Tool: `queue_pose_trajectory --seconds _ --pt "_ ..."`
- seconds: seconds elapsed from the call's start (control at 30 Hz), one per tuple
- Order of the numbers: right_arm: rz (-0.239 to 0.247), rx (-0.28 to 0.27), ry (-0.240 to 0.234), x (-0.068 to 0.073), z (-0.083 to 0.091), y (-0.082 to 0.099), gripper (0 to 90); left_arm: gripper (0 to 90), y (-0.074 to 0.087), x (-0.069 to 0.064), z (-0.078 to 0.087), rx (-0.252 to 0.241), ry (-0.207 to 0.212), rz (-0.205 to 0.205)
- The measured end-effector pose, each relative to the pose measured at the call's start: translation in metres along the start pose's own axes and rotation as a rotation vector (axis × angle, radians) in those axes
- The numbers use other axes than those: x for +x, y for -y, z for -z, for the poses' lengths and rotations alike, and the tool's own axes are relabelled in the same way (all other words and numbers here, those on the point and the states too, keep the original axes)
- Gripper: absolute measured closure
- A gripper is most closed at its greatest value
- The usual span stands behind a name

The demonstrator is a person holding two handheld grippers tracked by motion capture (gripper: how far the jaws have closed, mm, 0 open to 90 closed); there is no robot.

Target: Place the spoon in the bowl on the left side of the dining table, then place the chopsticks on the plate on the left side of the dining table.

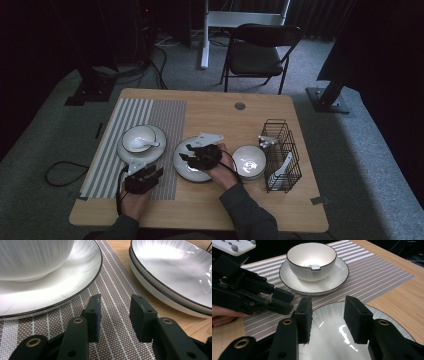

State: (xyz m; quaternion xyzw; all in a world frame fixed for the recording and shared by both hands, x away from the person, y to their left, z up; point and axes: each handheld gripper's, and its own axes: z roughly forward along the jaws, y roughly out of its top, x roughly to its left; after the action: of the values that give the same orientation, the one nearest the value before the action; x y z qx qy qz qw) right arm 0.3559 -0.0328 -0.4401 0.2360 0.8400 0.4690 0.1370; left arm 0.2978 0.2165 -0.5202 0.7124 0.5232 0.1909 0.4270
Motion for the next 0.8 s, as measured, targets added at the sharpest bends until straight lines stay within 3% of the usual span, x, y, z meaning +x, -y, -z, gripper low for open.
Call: queue_pose_trajectory --seconds 0.8 --pt "-0.047 -0.016 0.030 -0.004 0.025 0.026 57.3 62.1 0.000 0.000 0.000 0.002 -0.002 -0.001"
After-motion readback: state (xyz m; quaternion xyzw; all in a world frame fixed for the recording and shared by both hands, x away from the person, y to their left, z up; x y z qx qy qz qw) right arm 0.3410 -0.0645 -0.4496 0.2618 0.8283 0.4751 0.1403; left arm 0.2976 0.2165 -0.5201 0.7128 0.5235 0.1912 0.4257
